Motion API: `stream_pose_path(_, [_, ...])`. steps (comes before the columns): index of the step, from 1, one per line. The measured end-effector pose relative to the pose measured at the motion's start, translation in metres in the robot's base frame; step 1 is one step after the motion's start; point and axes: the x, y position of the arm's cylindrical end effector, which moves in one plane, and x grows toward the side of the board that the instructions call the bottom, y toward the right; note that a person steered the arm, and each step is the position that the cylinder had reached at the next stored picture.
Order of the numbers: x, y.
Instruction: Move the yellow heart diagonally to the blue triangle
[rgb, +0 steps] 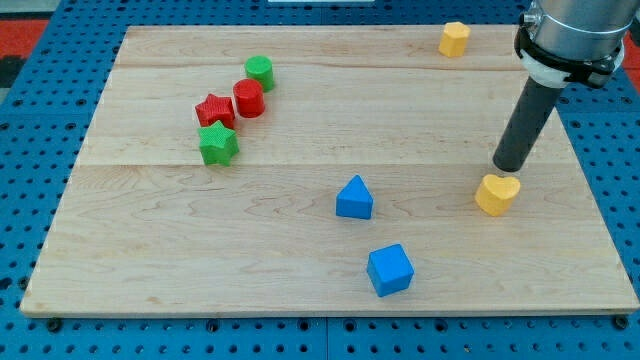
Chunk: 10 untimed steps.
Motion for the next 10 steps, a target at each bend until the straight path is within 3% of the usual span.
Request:
stream_pose_path(2, [0.029, 0.027])
stream_pose_path(3, [0.047, -0.026])
stream_pose_path(4, [0.032, -0.004])
stream_pose_path(5, [0.005, -0.036])
stream_pose_path(7, [0.035, -0.064])
stream_pose_path(8, [0.035, -0.109])
stream_pose_path(10, [0.084, -0.097])
